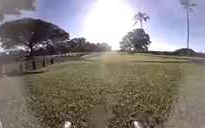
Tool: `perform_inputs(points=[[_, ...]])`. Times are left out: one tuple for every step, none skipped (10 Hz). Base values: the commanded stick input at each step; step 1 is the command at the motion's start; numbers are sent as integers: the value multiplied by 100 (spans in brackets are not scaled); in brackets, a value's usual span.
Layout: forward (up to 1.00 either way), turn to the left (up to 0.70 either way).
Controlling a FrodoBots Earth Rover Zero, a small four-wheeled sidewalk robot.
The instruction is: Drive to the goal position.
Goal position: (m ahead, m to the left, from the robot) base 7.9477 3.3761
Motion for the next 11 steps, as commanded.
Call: perform_inputs(points=[[45,0],[45,0],[45,0],[45,0],[45,0],[45,0],[45,0],[45,0],[45,0],[45,0],[45,0]])
